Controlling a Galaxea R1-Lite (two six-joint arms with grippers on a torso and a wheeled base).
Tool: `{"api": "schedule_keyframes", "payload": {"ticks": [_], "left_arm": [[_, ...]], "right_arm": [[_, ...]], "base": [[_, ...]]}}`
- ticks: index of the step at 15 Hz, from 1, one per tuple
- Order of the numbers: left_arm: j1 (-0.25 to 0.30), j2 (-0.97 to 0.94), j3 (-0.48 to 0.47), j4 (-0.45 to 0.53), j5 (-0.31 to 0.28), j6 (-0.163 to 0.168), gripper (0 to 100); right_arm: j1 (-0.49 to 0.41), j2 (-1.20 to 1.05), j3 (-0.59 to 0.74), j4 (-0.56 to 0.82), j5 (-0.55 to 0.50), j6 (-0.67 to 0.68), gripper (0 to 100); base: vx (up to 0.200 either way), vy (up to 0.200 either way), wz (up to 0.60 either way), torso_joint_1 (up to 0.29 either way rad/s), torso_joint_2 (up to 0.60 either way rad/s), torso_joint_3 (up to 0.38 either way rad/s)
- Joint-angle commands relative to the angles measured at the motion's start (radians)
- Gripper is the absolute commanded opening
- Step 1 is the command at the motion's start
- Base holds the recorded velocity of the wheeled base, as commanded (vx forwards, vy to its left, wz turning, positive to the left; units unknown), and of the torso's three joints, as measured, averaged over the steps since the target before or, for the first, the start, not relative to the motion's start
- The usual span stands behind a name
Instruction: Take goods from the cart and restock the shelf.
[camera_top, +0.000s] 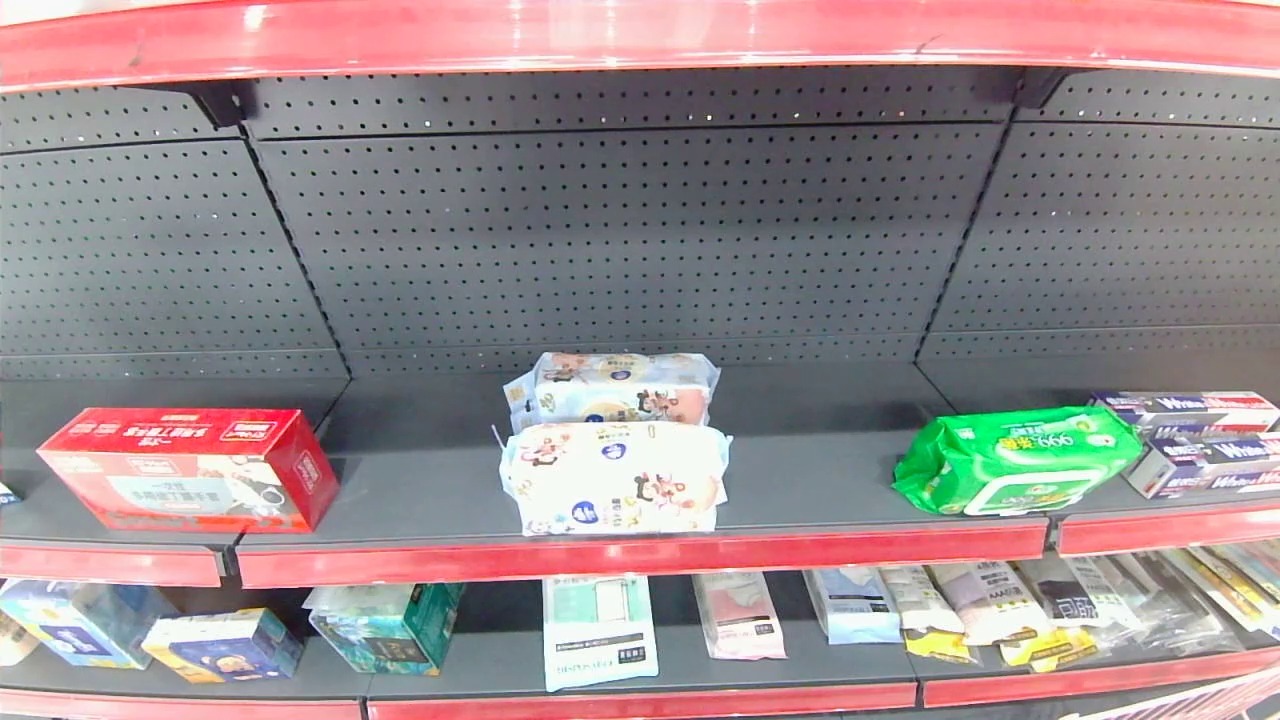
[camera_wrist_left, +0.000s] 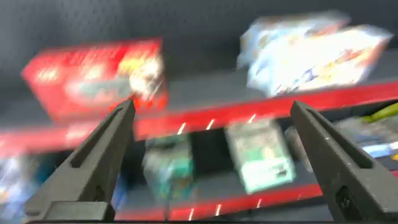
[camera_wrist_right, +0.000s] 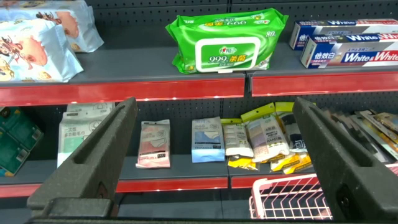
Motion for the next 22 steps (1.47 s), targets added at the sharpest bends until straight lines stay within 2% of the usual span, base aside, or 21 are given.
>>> {"api": "schedule_keyframes", "payload": {"ticks": [1,2,3,6,22], "left_arm": [[0.0,0.0,0.026,-0.011,0.066,-0.007,100],[0.0,0.0,0.026,0.0,0.118,-0.006,100],[0.0,0.0,0.026,0.003,0.137,-0.027,100],[0.0,0.0,0.026,0.037,0.141,-0.056,100],[0.0,0.0,0.026,0.037,0.14,-0.058,100]], "right_arm": [[0.0,0.001,0.0,0.0,0.001,0.0,100],[0.0,0.001,0.0,-0.002,0.001,0.0,100],[0.0,0.001,0.0,-0.002,-0.001,0.0,100],[0.0,0.001,0.0,0.0,0.001,0.0,100],[0.0,0.001,0.0,-0.002,-0.001,0.001,100]], "base": [[0.0,0.0,0.0,0.0,0.0,0.0],[0.0,0.0,0.0,0.0,0.0,0.0],[0.0,0.0,0.0,0.0,0.0,0.0],[0.0,0.0,0.0,0.0,0.0,0.0],[0.0,0.0,0.0,0.0,0.0,0.0]]}}
